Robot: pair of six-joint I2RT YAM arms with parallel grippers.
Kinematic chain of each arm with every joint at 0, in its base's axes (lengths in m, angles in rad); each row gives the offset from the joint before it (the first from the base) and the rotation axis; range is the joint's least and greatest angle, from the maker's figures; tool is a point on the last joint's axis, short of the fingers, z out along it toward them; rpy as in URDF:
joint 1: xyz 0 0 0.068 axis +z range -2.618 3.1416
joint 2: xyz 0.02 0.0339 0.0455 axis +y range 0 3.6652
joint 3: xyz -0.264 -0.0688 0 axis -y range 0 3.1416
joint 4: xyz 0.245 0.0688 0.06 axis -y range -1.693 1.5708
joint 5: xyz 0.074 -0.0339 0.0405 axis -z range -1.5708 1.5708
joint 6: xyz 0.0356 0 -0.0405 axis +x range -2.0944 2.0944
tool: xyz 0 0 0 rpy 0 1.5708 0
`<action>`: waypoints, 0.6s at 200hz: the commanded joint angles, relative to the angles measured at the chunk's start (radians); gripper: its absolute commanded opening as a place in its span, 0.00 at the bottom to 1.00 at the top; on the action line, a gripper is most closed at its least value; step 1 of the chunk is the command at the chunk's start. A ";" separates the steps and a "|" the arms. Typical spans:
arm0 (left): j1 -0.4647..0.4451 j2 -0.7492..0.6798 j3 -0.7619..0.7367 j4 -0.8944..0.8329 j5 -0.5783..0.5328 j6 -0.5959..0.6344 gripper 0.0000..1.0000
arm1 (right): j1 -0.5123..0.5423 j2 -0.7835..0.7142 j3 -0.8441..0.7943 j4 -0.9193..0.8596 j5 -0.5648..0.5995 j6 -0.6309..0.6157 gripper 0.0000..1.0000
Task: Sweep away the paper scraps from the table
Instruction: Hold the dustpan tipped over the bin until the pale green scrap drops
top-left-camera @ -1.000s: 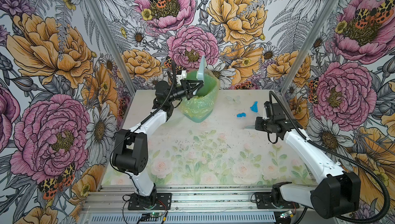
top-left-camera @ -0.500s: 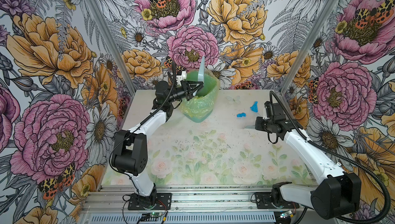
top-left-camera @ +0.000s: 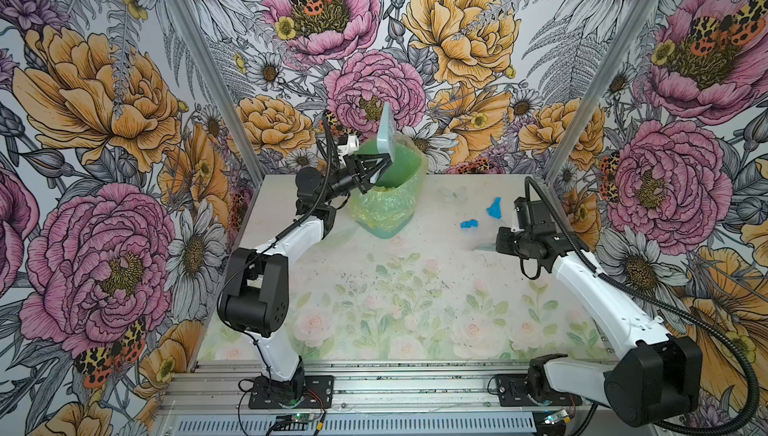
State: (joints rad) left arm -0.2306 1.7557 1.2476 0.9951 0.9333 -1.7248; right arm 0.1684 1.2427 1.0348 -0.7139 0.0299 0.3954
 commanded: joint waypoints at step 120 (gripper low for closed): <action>0.021 -0.152 0.006 -0.537 0.024 0.443 0.19 | -0.001 0.017 0.030 0.025 -0.013 0.015 0.00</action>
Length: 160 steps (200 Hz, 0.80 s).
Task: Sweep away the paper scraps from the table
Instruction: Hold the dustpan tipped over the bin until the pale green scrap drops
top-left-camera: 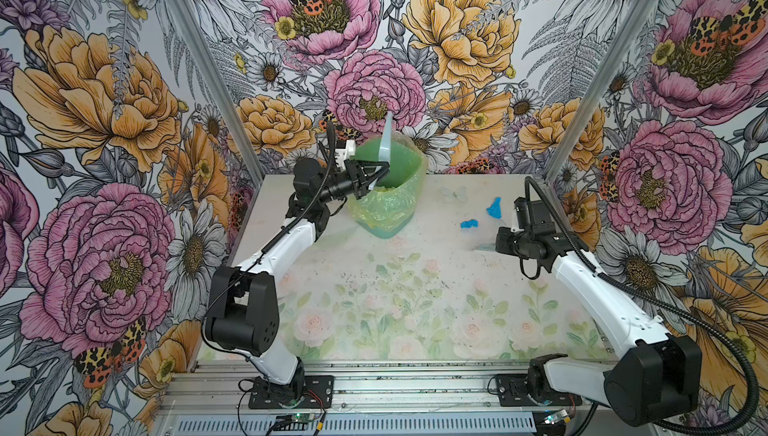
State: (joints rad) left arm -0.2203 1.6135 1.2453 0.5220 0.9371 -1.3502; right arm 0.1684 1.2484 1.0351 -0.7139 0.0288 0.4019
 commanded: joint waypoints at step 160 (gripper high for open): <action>-0.070 -0.124 0.188 -0.861 -0.326 0.765 0.19 | -0.001 -0.003 0.017 0.022 0.002 0.012 0.00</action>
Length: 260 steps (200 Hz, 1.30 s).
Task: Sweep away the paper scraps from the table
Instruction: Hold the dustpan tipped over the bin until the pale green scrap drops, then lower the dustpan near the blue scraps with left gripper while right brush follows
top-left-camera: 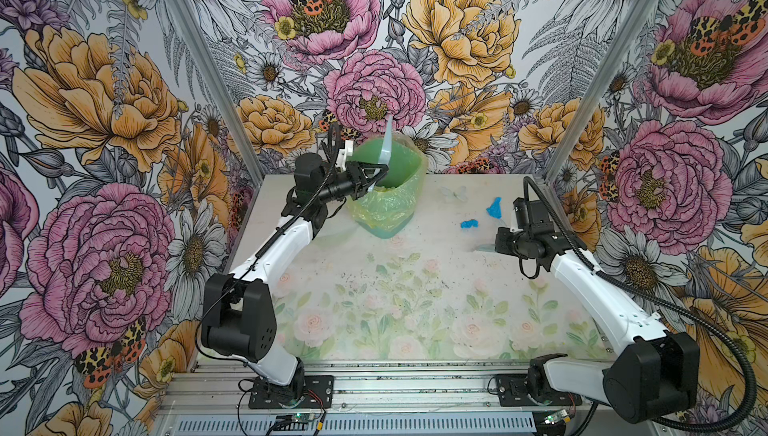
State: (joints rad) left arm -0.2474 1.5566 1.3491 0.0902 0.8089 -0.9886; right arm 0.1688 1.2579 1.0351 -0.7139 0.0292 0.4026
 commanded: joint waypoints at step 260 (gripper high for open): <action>-0.659 -0.084 -0.106 -0.547 -0.798 0.854 0.20 | -0.007 0.168 0.329 0.102 0.237 -0.034 0.00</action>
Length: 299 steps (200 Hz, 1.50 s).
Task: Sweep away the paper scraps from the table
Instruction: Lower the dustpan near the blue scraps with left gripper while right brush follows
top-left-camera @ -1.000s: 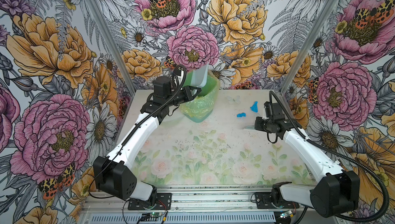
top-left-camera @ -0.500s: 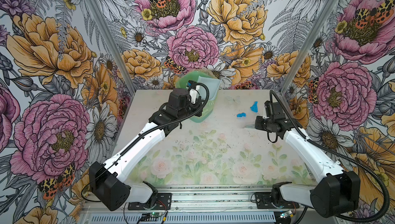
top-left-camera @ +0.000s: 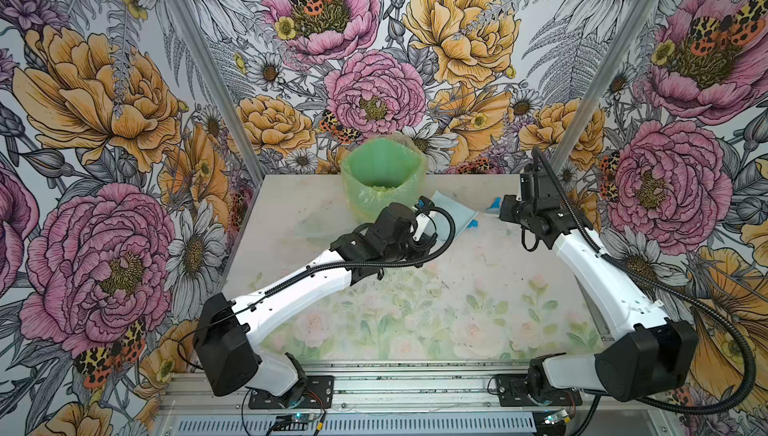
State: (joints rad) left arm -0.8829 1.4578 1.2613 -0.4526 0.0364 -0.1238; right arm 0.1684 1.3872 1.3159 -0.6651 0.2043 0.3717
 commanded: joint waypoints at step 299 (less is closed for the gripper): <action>-0.116 0.354 -0.127 0.062 -0.057 -0.163 0.13 | 0.090 0.458 0.038 0.285 0.095 0.179 0.00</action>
State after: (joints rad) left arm -0.9932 1.7958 1.1397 -0.4248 0.0147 -0.2653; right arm 0.2337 1.8664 1.3956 -0.4034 0.2703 0.5598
